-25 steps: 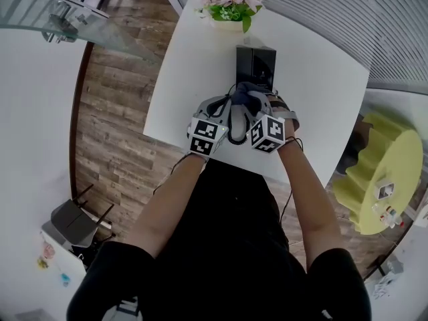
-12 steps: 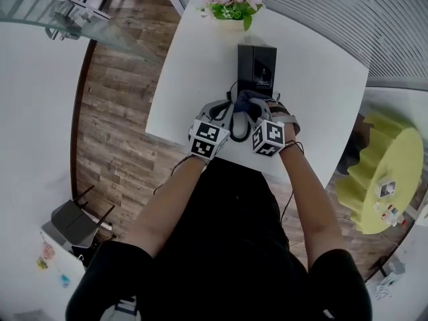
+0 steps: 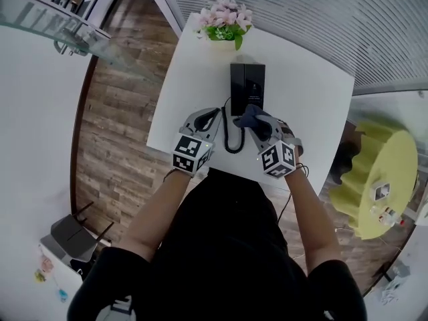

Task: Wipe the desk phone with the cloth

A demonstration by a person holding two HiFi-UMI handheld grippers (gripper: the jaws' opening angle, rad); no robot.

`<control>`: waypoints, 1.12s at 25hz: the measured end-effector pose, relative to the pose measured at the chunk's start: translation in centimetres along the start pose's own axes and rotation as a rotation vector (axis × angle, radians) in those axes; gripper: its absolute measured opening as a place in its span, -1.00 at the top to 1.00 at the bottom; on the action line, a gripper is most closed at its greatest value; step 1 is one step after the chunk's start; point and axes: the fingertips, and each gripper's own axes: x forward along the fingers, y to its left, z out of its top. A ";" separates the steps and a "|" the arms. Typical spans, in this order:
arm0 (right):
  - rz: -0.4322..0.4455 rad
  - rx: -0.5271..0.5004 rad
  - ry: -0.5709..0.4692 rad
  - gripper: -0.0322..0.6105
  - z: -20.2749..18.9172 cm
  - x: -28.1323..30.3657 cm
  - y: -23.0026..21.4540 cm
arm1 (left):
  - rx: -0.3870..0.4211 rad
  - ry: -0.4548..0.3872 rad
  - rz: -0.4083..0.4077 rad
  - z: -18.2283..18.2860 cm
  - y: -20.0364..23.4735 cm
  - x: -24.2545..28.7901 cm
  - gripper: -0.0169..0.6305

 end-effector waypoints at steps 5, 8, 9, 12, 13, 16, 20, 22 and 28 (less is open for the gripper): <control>-0.040 0.136 -0.128 0.55 3.6 -4.7 -1.6 | 0.088 -0.055 -0.058 4.8 -2.4 -1.8 0.91; -0.083 0.236 -0.220 0.55 5.9 -7.7 -3.1 | 0.142 -0.091 -0.097 7.6 -4.1 -3.0 0.91; -0.095 0.263 -0.254 0.55 6.7 -8.7 -3.6 | 0.153 -0.109 -0.107 8.6 -4.6 -3.4 0.91; -0.131 0.316 -0.373 0.55 9.5 -11.9 -5.5 | 0.192 -0.163 -0.134 11.8 -5.9 -4.6 0.91; -0.147 0.330 -0.415 0.55 10.4 -13.0 -6.2 | 0.204 -0.178 -0.143 12.8 -6.3 -4.8 0.91; -0.192 0.360 -0.530 0.55 13.0 -16.1 -8.1 | 0.217 -0.224 -0.166 15.3 -7.1 -5.7 0.91; -0.226 0.370 -0.613 0.55 15.5 -19.2 -9.4 | 0.221 -0.270 -0.190 17.7 -8.2 -7.0 0.91; -0.231 0.369 -0.650 0.55 16.6 -20.3 -10.0 | 0.232 -0.305 -0.196 19.4 -8.7 -7.7 0.91; -0.254 0.368 -0.707 0.55 18.1 -21.8 -10.7 | 0.231 -0.350 -0.197 21.1 -9.4 -8.7 0.91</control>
